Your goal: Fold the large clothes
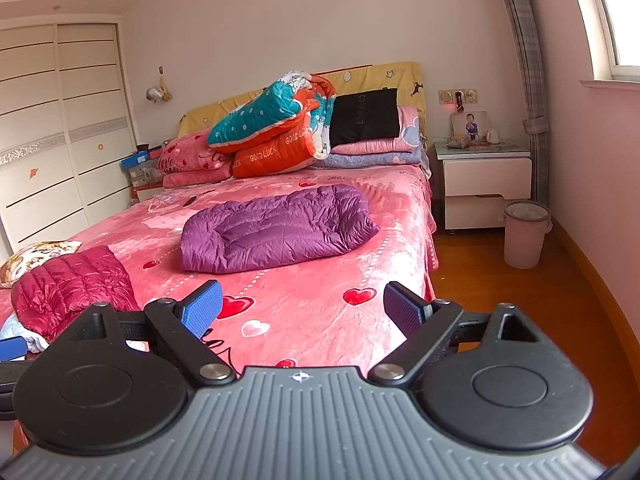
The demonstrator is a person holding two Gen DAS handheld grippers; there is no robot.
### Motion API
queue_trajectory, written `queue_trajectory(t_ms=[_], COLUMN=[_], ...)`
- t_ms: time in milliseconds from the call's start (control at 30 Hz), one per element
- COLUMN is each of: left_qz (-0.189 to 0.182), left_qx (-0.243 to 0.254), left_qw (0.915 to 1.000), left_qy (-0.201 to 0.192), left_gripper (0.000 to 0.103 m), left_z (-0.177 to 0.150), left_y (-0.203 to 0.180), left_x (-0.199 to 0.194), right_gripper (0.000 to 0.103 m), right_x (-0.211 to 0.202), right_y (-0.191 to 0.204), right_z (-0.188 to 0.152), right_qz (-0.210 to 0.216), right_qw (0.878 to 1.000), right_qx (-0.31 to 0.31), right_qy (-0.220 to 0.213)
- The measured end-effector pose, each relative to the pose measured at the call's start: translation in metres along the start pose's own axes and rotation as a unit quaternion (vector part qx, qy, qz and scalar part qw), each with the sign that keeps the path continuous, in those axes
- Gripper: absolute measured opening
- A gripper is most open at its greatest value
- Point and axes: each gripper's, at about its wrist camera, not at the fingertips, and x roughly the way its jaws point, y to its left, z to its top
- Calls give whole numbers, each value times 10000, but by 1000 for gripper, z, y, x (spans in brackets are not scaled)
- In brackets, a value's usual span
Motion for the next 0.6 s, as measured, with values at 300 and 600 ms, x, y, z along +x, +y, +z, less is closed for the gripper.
queue_trajectory(t_ms=[300, 600], left_qz=[-18, -45], left_qx=[31, 62], left_qw=[10000, 9999], left_qy=[30, 73], left_gripper=[103, 103], left_z=[-3, -5], left_y=[-2, -5], left_x=[3, 7], right_gripper=[103, 103], right_x=[2, 6], right_y=[0, -2], right_z=[-2, -3], right_qz=[18, 22], right_qw=[10000, 10000], right_qx=[10, 53], right_qy=[27, 58])
